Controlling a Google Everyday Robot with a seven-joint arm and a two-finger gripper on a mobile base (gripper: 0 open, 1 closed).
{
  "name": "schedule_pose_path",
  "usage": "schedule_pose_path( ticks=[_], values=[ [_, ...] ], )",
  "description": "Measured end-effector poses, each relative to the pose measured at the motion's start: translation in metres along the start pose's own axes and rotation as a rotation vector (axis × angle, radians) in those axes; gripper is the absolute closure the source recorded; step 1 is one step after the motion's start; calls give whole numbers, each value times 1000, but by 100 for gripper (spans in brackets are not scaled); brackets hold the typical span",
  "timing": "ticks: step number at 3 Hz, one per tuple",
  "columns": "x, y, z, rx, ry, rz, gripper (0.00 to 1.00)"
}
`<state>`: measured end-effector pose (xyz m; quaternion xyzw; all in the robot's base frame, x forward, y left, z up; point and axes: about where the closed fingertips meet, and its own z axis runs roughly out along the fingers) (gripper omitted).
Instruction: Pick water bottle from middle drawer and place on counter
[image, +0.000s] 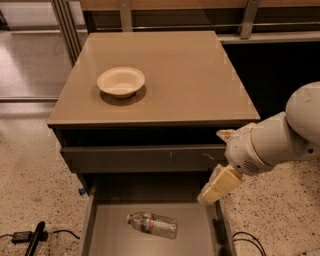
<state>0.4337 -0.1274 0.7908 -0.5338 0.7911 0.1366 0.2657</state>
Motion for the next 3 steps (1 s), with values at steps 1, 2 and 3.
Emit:
schedule_pose_path(
  ticks=[1, 2, 3],
  values=[
    [15, 13, 26, -17, 5, 30, 0],
    [38, 36, 62, -18, -16, 30, 0],
    [40, 63, 95, -52, -102, -34, 0]
  ],
)
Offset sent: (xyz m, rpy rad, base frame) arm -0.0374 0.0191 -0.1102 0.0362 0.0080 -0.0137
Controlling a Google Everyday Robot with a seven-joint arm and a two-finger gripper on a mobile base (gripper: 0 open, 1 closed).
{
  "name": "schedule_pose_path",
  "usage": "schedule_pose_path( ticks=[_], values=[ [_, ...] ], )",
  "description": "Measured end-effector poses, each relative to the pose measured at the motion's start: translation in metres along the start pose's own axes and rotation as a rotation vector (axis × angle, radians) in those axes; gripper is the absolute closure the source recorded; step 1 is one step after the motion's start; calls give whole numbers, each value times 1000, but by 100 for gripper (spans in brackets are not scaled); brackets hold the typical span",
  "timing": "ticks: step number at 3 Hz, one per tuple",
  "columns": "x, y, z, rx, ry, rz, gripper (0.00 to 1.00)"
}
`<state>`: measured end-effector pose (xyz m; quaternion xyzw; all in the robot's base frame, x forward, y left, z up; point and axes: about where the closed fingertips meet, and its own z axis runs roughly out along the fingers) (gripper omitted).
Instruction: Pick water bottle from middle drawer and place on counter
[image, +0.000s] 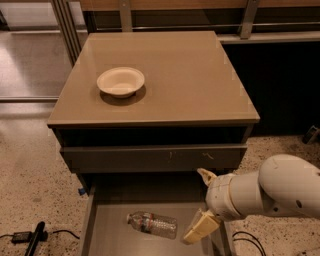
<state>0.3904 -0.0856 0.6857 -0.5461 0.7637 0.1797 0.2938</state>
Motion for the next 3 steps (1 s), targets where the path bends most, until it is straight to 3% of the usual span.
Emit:
schedule_pose_path(
  ticks=[1, 3],
  values=[
    [-1, 15, 25, -34, -75, -79, 0],
    [-2, 18, 30, -44, -88, -110, 0]
  ],
)
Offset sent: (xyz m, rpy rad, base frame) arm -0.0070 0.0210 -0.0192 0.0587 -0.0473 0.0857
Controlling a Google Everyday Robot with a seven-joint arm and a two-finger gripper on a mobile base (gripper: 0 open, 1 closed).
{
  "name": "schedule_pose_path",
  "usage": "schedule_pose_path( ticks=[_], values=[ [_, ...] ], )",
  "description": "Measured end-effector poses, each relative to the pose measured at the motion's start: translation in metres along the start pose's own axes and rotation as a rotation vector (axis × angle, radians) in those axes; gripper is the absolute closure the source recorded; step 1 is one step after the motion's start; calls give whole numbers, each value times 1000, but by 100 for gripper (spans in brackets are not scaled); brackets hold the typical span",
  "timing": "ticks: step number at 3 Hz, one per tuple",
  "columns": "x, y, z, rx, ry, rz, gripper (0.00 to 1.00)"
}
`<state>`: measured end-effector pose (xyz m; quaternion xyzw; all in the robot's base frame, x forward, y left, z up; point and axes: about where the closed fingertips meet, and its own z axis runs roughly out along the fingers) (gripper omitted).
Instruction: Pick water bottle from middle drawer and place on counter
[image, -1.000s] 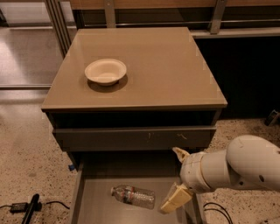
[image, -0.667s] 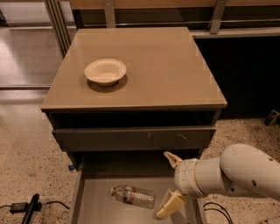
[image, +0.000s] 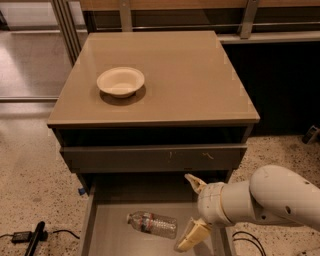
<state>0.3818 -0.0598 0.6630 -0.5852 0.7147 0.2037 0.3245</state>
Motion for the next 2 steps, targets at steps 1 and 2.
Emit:
schedule_pose_path(
  ticks=[1, 2],
  values=[
    [4, 3, 21, -28, 11, 6, 0],
    [27, 3, 73, -64, 55, 51, 0]
  ],
)
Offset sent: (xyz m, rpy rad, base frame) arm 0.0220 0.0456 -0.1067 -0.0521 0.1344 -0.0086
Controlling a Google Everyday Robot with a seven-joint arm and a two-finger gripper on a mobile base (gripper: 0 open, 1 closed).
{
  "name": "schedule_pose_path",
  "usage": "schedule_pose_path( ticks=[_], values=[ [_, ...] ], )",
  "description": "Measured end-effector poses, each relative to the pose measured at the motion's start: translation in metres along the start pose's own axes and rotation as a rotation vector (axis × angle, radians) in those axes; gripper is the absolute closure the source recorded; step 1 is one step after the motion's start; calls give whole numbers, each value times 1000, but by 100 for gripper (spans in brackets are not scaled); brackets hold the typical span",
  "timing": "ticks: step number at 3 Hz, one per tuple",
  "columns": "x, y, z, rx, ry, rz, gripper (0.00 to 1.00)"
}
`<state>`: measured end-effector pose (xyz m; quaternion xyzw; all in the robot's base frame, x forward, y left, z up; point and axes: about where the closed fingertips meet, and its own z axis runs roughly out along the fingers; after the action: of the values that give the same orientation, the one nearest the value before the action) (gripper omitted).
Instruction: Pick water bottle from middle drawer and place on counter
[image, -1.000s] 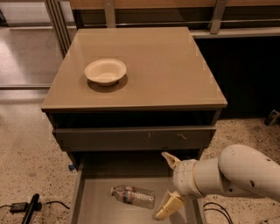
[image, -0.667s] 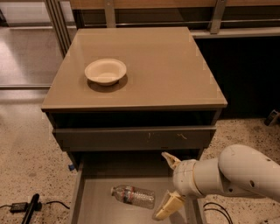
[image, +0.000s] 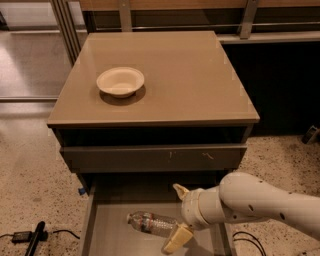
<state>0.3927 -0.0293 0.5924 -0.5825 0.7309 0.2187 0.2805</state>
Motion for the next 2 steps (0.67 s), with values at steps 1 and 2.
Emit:
schedule_pose_path(
  ticks=[1, 2],
  values=[
    [27, -6, 37, -14, 31, 50, 0],
    [44, -10, 65, 1, 24, 44, 0]
  ],
)
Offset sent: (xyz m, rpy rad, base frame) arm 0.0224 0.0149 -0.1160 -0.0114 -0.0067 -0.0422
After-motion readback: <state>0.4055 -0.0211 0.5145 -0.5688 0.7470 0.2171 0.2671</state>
